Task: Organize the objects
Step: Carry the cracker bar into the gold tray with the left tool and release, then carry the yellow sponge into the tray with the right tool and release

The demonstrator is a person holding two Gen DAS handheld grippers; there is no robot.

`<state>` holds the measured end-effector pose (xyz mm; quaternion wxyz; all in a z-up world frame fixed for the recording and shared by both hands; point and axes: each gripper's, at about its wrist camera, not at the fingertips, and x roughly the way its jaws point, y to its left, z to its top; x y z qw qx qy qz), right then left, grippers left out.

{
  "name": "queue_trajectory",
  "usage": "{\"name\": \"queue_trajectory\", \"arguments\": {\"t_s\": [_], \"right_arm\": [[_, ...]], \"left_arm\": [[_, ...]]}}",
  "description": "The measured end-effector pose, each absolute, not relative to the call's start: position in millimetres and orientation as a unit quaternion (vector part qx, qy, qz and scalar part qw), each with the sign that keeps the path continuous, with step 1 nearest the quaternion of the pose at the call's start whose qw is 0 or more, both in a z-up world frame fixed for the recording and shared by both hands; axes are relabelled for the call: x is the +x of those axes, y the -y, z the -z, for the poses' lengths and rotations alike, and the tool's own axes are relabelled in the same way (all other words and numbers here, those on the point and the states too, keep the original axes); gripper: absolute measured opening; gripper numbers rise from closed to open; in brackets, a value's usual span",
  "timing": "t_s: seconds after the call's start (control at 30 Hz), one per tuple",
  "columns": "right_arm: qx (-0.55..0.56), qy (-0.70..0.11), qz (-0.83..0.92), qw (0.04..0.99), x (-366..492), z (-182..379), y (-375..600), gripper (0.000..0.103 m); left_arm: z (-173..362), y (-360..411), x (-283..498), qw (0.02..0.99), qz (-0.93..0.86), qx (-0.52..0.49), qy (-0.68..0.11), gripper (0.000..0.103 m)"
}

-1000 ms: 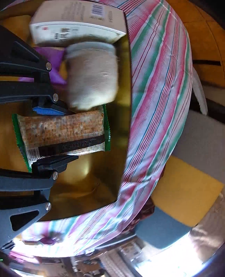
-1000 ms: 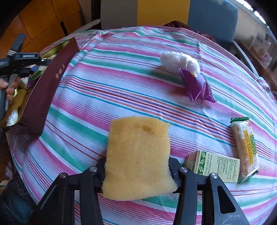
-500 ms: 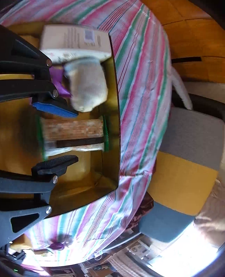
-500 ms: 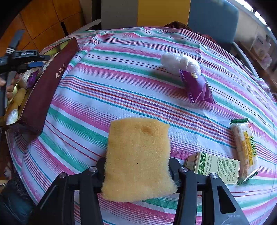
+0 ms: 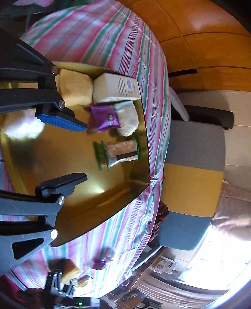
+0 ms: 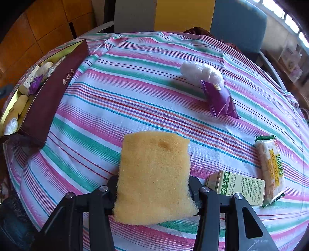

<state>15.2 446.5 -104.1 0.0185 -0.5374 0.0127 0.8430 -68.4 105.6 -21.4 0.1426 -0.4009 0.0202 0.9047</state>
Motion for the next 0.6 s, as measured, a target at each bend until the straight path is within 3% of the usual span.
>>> {"name": "queue_trajectory", "arguments": {"t_s": [0.6], "right_arm": [[-0.526, 0.003, -0.85, 0.024, 17, 105, -440, 0.05]], "left_arm": [[39, -105, -47, 0.156, -0.898, -0.41, -0.028, 0.045]]}}
